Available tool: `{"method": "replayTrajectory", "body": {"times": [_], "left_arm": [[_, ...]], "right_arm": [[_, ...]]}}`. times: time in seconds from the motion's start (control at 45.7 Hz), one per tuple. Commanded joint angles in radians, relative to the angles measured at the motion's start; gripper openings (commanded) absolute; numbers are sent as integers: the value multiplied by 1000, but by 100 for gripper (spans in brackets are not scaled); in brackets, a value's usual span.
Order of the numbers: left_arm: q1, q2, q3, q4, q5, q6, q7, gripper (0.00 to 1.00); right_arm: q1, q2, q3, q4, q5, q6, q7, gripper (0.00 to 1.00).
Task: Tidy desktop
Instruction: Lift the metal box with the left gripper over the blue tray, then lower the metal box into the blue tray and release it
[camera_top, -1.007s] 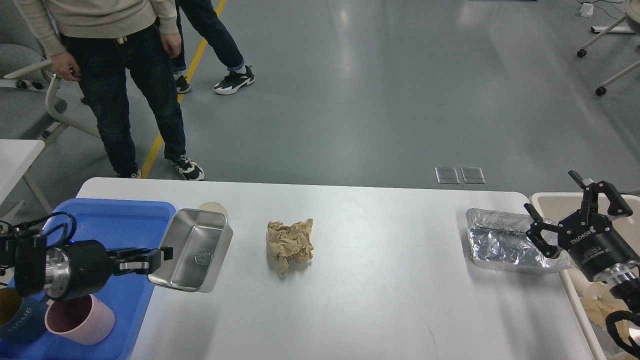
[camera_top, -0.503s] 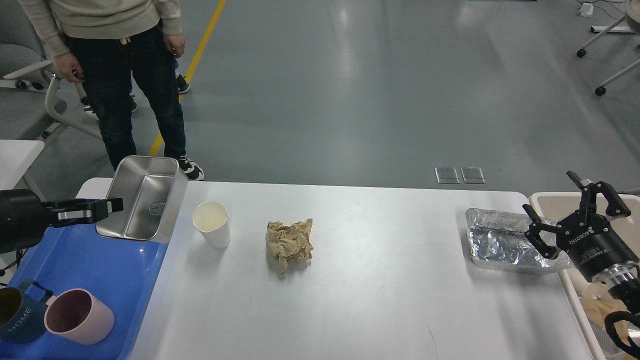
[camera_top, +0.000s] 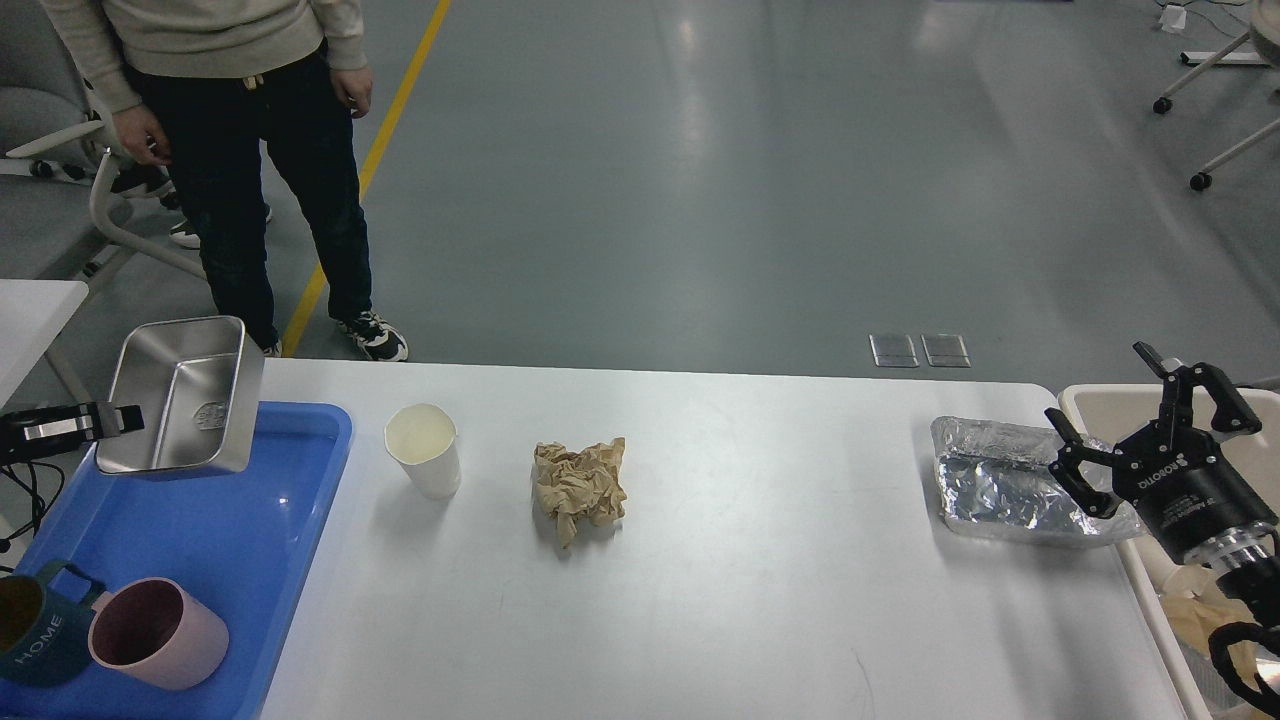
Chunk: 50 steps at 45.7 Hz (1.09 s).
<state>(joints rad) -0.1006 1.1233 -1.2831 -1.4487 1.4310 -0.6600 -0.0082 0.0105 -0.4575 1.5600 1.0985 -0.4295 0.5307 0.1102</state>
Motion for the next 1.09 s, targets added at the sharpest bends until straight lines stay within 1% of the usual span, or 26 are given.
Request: {"method": "replayTrajectory", "body": {"times": [0.0, 0.109, 0.197, 0.372, 0.503, 0.635, 0.897, 1.072], "left_arm": [[1, 0, 1, 74, 2, 0, -4, 0], [2, -8, 5, 145, 5, 3, -10, 0], [1, -13, 16, 195, 6, 26, -9, 0], [-10, -39, 40, 269, 8, 40, -7, 0], [-14, -86, 53, 289, 9, 66, 5, 0], [-14, -123, 62, 318, 11, 83, 5, 0], [-44, -215, 62, 405, 9, 86, 5, 0], [-60, -281, 64, 436, 12, 111, 5, 0]], "right_arm": [[0, -1, 0, 0, 0, 0, -1, 100], [0, 2, 0, 0, 0, 0, 0, 100], [-1, 3, 0, 0, 0, 0, 0, 100], [-1, 3, 0, 0, 0, 0, -1, 100], [-1, 2, 0, 0, 0, 0, 0, 100], [-12, 0, 2, 0, 0, 2, 0, 100], [-14, 0, 2, 1, 0, 2, 0, 100], [-15, 3, 2, 1, 0, 2, 0, 100]]}}
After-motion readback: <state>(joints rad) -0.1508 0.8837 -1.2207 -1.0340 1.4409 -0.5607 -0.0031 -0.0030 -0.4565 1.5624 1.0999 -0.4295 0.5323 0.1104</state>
